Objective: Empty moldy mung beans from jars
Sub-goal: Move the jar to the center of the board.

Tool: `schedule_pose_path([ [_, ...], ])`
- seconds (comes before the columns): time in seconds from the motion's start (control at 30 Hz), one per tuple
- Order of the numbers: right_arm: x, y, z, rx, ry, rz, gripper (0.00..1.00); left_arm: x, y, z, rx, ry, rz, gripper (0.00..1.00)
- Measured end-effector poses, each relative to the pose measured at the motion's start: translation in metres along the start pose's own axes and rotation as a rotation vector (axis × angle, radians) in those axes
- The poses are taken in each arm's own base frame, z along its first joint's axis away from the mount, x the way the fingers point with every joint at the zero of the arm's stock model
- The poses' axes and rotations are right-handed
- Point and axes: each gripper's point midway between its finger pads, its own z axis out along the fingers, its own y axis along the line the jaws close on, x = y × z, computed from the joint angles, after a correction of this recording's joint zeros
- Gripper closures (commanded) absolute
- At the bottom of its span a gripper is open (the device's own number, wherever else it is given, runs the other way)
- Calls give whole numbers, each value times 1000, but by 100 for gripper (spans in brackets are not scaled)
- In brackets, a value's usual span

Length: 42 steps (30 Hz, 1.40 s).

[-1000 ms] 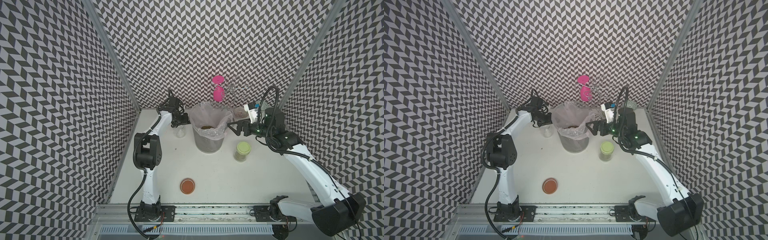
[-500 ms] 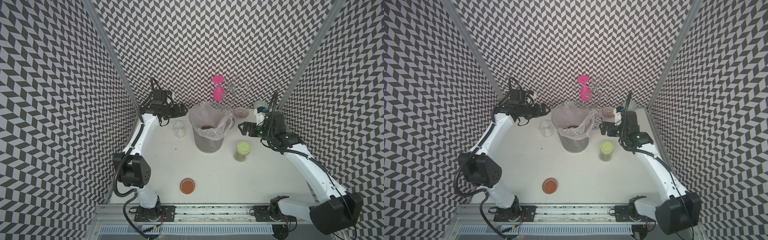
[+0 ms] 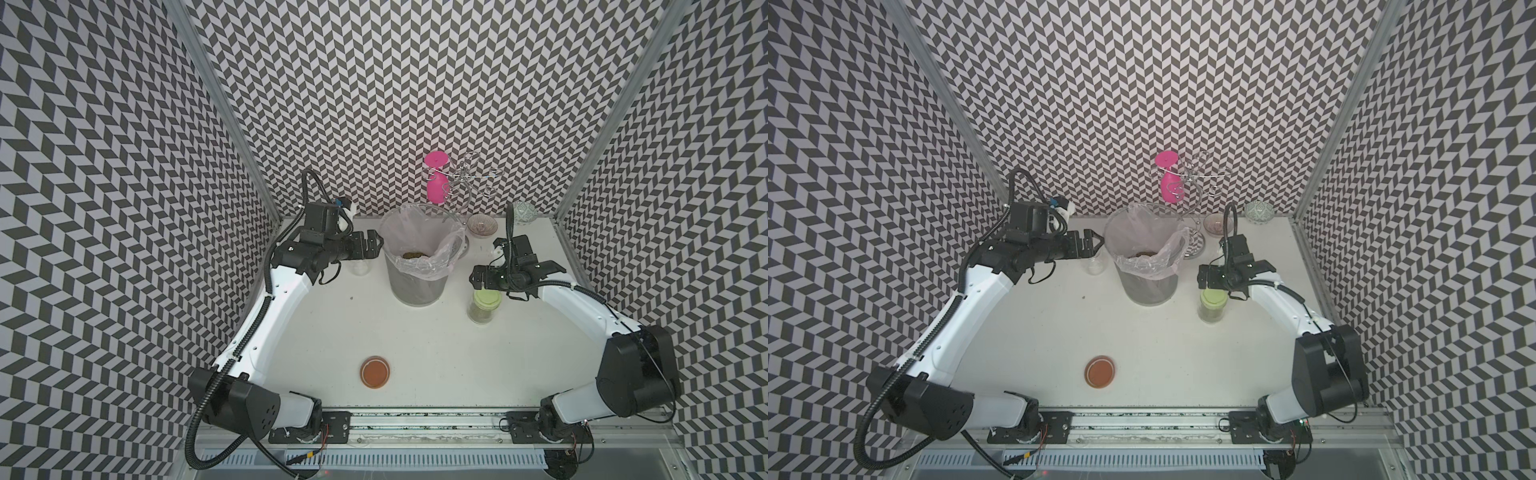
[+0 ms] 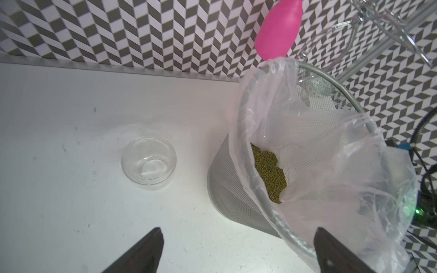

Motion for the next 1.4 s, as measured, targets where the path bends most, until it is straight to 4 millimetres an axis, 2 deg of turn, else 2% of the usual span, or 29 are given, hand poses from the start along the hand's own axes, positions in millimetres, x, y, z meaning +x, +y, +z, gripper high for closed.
schedule_pose_path([
  [0.23,28,3,15,37,70,-44,8,23,11,13,-19,53,-1,1],
  [0.43,45,7,17,41,99,-61,18,36,13,10,-29,64,12,0],
  [0.67,63,32,12,-5,113,-123,23,45,9,7,-16,57,35,1],
  [0.93,91,78,5,-100,150,-229,25,61,-11,4,-8,62,95,0],
  [1.03,104,98,1,-138,165,-269,25,72,-17,3,-5,67,107,0],
  [1.23,135,129,-5,-199,190,-336,25,87,-32,-10,43,16,117,0],
  [1.33,147,145,-8,-234,187,-366,22,96,-58,-24,131,-51,148,0],
  [1.37,151,150,-9,-245,187,-375,18,102,-69,-28,167,-68,160,0],
  [1.4,154,155,-9,-257,186,-382,10,108,-79,-33,202,-83,175,0],
])
